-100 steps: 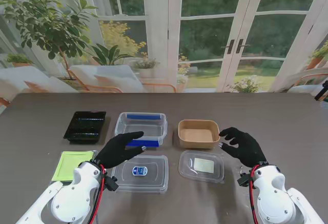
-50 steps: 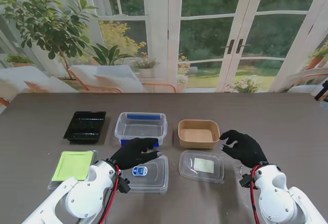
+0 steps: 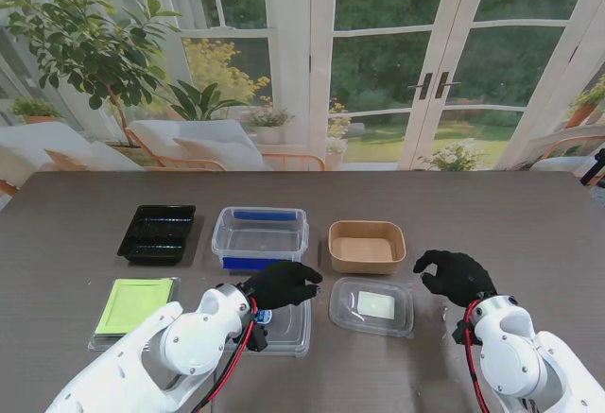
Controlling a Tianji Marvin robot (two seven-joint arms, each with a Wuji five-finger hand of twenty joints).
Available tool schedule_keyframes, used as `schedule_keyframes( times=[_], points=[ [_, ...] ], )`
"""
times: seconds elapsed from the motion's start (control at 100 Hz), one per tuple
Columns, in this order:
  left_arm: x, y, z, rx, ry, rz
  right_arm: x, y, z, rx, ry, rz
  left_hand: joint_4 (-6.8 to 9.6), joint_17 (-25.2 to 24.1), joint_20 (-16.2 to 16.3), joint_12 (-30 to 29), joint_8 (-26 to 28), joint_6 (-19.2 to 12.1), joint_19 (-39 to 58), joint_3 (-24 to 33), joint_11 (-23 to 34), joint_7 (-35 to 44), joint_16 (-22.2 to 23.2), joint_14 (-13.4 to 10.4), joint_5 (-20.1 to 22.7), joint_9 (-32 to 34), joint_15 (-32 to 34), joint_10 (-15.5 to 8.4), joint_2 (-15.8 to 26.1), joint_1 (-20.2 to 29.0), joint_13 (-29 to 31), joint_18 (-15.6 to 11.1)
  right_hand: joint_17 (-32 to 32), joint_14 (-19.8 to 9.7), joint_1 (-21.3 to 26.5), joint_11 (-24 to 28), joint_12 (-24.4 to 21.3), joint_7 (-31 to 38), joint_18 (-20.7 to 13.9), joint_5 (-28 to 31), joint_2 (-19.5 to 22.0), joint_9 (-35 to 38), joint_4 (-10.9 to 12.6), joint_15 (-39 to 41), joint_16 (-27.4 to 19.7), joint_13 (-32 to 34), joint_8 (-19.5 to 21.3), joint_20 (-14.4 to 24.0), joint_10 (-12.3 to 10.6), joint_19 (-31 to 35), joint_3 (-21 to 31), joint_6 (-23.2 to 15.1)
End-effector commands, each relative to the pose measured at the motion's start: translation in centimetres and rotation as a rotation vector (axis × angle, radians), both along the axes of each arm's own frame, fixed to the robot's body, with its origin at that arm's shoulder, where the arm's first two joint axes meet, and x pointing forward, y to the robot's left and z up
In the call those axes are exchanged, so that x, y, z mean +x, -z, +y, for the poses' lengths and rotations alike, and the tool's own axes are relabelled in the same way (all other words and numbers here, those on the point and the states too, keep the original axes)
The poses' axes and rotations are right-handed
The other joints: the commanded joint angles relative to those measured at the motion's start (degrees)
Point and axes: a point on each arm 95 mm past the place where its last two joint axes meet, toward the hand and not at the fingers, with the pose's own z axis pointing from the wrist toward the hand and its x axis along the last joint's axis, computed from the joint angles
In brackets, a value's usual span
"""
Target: Pair container bodies with their lids
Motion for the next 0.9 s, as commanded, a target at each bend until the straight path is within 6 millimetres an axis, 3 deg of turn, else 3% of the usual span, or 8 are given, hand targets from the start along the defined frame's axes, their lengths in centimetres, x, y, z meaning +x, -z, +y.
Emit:
schedule_keyframes(
  times=[0.0,0.11,0.13,0.16,0.43,0.89],
  points=[
    [0.4,0.1,-0.7,0.011,0.022,0.026,0.1,0.4,-0.1,-0.018,0.002,0.031,-1.58,5.01,-3.28,2.89,-0.69,2.59,7.35,1.8,3.39,-1.3,-0.02,-1.14,1.94,2.26,6.35,-1.26,1.41,1.31,3.45,-1.81,12.55,-0.36,0.32,2.0,2.75,-1.05,1.21,1.29,-1.19,3.01,-0.92,5.26,2.22,3.08,-0.78,1.84,-0.39,5.64,6.17,0.55],
    [1.0,0.7,-1.5,0.043,0.044,0.051,0.3,0.6,-0.4,-0.06,0.003,0.07,-1.53,8.82,-5.18,4.54,-0.81,3.16,10.17,2.09,6.34,-1.54,-0.19,-2.97,2.0,4.16,9.44,-2.33,1.39,0.69,6.39,-2.07,16.27,-2.25,-0.2,3.06,4.96,-2.27,1.18,2.4,0.22,6.36,0.12,10.34,5.07,3.17,-1.54,0.92,-1.21,7.89,6.51,0.95],
    [1.0,0.8,-1.6,0.047,0.046,0.057,0.4,0.7,-0.5,-0.067,0.003,0.077,-1.53,9.27,-7.27,4.91,-0.84,3.24,11.28,2.3,6.67,-1.61,-0.92,-3.22,1.82,4.49,10.09,-2.51,1.4,0.42,6.78,-2.21,16.65,-2.44,-0.3,3.15,5.2,-2.43,1.16,2.44,0.41,6.71,0.28,10.78,5.34,3.19,-1.63,0.77,-1.36,8.05,6.52,0.94],
    [1.2,0.9,-1.8,0.053,0.05,0.066,0.4,0.7,-0.6,-0.077,0.003,0.087,-1.54,9.87,-7.95,5.09,-0.86,3.35,11.8,2.33,6.96,-1.67,-1.1,-3.42,1.67,4.85,10.48,-2.66,1.4,0.31,7.26,-2.22,17.23,-2.69,-0.39,3.34,5.66,-2.68,1.18,2.6,0.64,7.3,0.56,11.53,5.82,3.18,-1.78,0.54,-1.51,8.32,6.64,0.95],
    [2.1,2.4,-2.7,0.107,0.057,0.128,1.0,1.4,-1.1,-0.14,0.003,0.17,-1.57,11.95,-9.45,5.87,-1.0,3.68,13.29,1.84,8.15,-2.1,-1.2,-4.02,0.65,5.77,11.75,-2.93,1.79,-0.15,8.86,-2.3,17.23,-3.55,-1.48,4.79,8.57,-3.57,1.06,4.8,2.7,8.43,1.6,13.37,7.13,3.2,-2.49,-0.47,-2.6,8.25,6.41,0.59],
    [3.1,3.6,-3.4,0.176,0.032,0.174,1.9,2.6,-1.1,-0.204,-0.008,0.256,-1.69,12.89,-10.84,6.02,-1.34,4.93,14.35,1.41,8.18,-3.01,-1.48,-4.07,-1.9,5.98,12.0,-3.02,2.03,-0.39,9.56,-2.4,10.4,-4.11,-4.44,5.75,12.23,-4.7,-2.08,8.65,4.17,1.9,1.47,9.17,4.4,3.33,-3.75,-0.05,-3.46,5.93,4.59,-0.71]
  ],
)
